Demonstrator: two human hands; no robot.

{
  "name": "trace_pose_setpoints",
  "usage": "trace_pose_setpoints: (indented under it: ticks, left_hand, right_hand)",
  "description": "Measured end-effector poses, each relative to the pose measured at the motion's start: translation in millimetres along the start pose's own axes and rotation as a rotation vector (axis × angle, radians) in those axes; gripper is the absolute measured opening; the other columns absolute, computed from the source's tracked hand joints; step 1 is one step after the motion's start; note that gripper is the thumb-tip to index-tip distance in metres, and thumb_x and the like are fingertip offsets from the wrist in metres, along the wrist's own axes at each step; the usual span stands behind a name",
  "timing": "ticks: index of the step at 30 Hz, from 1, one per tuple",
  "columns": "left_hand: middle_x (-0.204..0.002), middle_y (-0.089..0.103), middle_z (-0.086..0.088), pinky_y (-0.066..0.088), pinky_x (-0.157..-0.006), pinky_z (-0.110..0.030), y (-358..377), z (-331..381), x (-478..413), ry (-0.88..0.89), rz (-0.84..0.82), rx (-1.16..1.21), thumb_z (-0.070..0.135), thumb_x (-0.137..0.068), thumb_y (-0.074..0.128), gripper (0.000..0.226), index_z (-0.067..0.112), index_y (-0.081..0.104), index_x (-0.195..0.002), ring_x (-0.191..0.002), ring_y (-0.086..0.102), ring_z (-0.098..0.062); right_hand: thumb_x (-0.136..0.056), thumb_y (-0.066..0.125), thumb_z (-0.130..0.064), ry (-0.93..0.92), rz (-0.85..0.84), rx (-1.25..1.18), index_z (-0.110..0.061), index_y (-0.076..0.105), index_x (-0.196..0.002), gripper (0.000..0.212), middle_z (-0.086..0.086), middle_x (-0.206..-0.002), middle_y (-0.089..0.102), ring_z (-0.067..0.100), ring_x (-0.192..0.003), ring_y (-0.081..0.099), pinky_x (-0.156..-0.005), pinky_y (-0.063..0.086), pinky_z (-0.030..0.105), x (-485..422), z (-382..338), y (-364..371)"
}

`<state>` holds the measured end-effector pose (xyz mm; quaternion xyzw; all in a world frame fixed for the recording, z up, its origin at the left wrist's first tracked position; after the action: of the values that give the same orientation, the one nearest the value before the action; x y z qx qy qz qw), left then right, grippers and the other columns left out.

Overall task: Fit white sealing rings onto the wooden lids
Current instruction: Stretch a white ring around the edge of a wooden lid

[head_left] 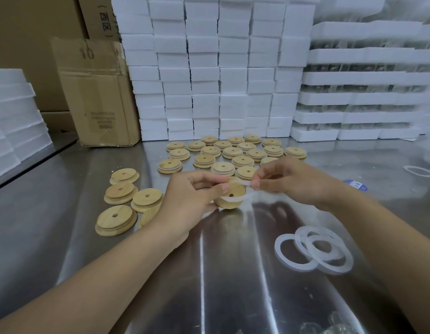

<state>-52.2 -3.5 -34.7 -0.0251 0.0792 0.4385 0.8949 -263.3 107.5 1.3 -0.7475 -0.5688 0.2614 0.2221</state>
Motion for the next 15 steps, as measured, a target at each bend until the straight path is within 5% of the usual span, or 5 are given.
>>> trace_pose_setpoints:
  ticks: [9, 15]
  left_hand:
    - [-0.102, 0.083, -0.008, 0.068, -0.075, -0.041, -3.8, 0.5, -3.7, -0.062, 0.043, 0.175, 0.006, -0.091, 0.081, 0.012, 0.007, 0.078, -0.103, -0.099, 0.080, -0.020]
    - [-0.103, 0.081, -0.007, 0.068, -0.075, -0.045, -1.5, -1.1, -4.9, -0.065, 0.061, 0.162, 0.003, -0.094, 0.076, 0.012, 0.011, 0.073, -0.102, -0.100, 0.079, -0.023]
  right_hand:
    - [-0.089, 0.083, -0.032, 0.011, -0.020, -0.060, -0.015, 0.080, -0.086, 0.017, 0.001, -0.080, 0.070, 0.009, -0.074, 0.057, -0.074, 0.048, 0.031, -0.7, -1.5, 14.1]
    - [-0.096, 0.076, -0.019, 0.005, 0.076, -0.175, -0.011, 0.070, -0.095, 0.010, 0.008, -0.095, 0.080, 0.009, -0.089, 0.075, -0.085, 0.056, 0.035, -2.9, -10.8, 24.8]
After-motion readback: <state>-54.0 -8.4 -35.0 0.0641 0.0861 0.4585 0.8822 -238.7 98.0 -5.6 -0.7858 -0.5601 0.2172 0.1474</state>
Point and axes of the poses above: each hand's wrist, its own x-axis away from the middle knuckle, its own y-axis out of the palm, z = x × y, the point moved 1 cm from there along -x, towards the middle knuckle
